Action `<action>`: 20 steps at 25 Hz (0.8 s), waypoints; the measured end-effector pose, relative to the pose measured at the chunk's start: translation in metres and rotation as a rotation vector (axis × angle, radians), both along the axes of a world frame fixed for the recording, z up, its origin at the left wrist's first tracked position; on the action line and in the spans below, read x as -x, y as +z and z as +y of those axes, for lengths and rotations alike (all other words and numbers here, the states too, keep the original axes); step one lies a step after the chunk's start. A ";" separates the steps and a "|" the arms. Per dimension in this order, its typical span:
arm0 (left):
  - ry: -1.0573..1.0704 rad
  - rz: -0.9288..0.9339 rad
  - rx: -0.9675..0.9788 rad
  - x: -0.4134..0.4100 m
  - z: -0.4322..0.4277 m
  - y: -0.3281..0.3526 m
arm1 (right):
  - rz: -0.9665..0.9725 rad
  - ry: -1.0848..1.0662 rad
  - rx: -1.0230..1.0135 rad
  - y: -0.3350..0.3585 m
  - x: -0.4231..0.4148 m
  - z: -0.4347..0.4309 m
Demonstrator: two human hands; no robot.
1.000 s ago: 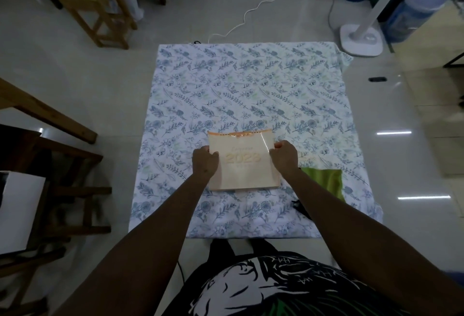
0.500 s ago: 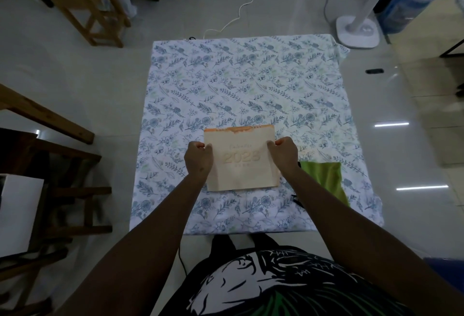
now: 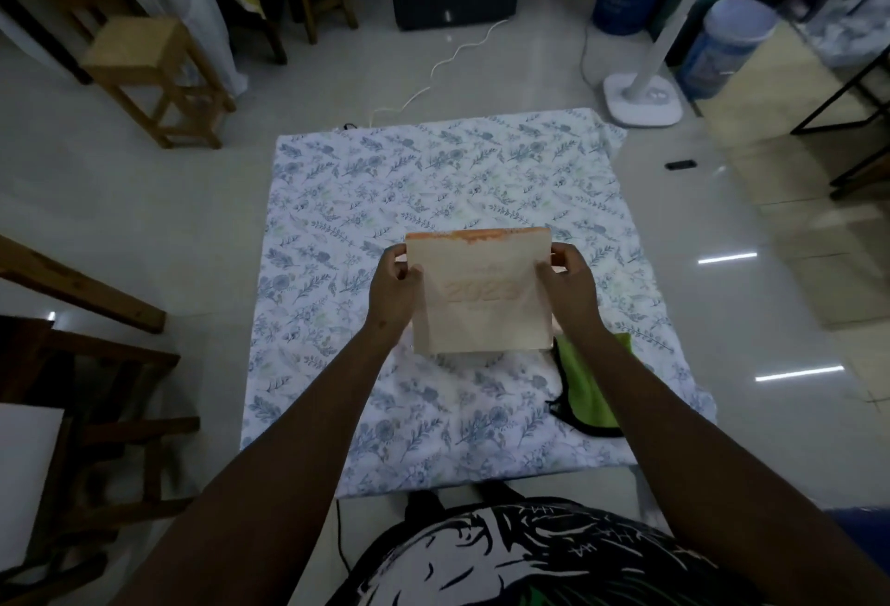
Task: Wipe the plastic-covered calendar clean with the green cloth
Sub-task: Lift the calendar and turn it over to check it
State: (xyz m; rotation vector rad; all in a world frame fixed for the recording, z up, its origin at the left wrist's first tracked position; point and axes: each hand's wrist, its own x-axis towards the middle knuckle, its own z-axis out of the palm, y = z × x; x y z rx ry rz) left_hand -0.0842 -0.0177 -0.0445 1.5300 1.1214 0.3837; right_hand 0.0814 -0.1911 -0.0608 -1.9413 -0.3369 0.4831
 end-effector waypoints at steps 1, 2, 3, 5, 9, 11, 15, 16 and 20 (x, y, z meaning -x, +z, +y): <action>-0.020 -0.038 -0.008 -0.009 0.000 0.007 | -0.032 -0.020 -0.034 0.005 -0.005 -0.005; -0.046 -0.069 -0.025 -0.018 -0.001 0.014 | -0.055 -0.044 -0.068 0.011 -0.009 -0.009; -0.072 -0.093 -0.050 -0.027 -0.002 0.019 | -0.070 -0.063 -0.091 0.015 -0.013 -0.014; -0.118 -0.113 -0.122 -0.041 -0.004 0.028 | -0.095 -0.084 -0.120 0.020 -0.019 -0.021; -0.182 -0.082 -0.253 -0.057 -0.002 0.031 | -0.121 -0.074 -0.126 0.023 -0.026 -0.027; -0.194 -0.028 -0.307 -0.056 -0.001 0.026 | -0.122 -0.070 -0.104 0.022 -0.028 -0.024; -0.235 0.052 -0.381 -0.047 0.001 0.010 | -0.119 -0.061 -0.036 0.013 -0.031 -0.019; -0.257 0.061 -0.388 -0.047 0.001 0.009 | -0.129 -0.057 -0.026 0.011 -0.031 -0.018; -0.299 0.091 -0.397 -0.054 0.010 0.011 | -0.193 -0.047 0.028 0.012 -0.037 -0.007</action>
